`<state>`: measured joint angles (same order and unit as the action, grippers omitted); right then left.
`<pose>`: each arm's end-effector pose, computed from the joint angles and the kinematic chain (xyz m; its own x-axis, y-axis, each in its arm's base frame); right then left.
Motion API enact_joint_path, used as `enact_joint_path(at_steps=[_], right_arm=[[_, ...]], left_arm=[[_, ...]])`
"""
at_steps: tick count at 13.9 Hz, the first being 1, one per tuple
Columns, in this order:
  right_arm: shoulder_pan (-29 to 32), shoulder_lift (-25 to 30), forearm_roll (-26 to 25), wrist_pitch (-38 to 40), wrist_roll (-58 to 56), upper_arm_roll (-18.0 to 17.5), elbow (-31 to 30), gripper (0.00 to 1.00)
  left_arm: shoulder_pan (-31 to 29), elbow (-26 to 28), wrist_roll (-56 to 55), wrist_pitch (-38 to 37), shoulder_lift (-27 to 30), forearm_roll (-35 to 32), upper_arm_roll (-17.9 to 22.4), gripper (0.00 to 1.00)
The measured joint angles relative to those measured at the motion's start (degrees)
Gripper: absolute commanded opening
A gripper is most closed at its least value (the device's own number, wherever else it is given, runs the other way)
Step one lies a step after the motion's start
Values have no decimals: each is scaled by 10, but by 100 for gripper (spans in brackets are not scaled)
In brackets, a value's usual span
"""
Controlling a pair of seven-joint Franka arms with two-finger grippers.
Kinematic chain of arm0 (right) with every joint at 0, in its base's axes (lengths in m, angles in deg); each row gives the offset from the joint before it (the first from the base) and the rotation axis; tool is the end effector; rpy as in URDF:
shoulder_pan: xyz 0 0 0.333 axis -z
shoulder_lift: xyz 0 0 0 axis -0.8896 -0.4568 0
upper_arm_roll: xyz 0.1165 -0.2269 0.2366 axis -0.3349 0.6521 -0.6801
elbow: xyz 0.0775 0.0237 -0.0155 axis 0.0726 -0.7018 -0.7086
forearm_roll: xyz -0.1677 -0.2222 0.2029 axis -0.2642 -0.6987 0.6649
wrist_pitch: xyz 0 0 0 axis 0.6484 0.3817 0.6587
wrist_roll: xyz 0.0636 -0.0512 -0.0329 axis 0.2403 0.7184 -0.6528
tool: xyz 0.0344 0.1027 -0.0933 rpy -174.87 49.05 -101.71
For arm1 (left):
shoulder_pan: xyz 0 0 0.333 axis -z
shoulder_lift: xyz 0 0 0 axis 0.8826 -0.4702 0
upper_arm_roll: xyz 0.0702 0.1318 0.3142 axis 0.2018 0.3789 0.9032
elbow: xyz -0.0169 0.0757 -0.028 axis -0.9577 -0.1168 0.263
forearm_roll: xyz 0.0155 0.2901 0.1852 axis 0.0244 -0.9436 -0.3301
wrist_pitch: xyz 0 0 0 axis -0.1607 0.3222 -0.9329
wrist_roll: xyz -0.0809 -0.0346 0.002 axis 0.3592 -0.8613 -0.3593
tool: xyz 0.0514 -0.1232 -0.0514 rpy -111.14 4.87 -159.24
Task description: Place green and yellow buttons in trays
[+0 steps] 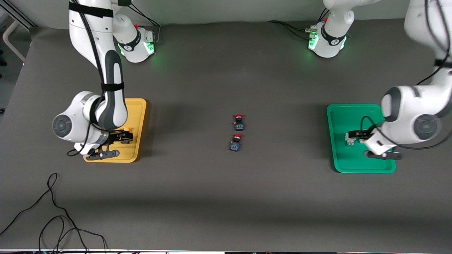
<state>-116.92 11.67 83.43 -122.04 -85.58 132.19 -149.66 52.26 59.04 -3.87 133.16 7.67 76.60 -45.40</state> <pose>0.5505 0.0484 0.2761 0.9825 0.1181 -0.1438 0.1115 -0.9923 -0.0533 0.5562 0.0345 0.3505 0.9731 -0.0564 -0.2235 -0.0655 -0.9973 -0.0333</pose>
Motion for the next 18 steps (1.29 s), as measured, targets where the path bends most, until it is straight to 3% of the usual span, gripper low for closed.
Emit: enact_joint_path(at_steps=[4, 7, 10, 13, 15, 18], right_arm=[[-2, 13, -53, 134, 47, 37, 103, 99], [-3, 17, -80, 237, 82, 56, 186, 99], [-4, 24, -114, 327, 121, 67, 267, 100], [-11, 59, -159, 356, 160, 65, 306, 100], [-7, 100, -210, 358, 181, 39, 308, 100], [43, 171, -280, 359, 219, -49, 307, 99]], left_arm=[[1, -143, 0, -223, 82, 1, -13, 100], [1, -249, 0, -350, 99, 1, -22, 100], [1, -284, 0, -387, 101, 2, -26, 99], [2, -284, 0, -394, 100, 3, -36, 98], [6, -284, -2, -399, 100, 3, -45, 98], [12, -282, -4, -407, 101, 3, -52, 98]])
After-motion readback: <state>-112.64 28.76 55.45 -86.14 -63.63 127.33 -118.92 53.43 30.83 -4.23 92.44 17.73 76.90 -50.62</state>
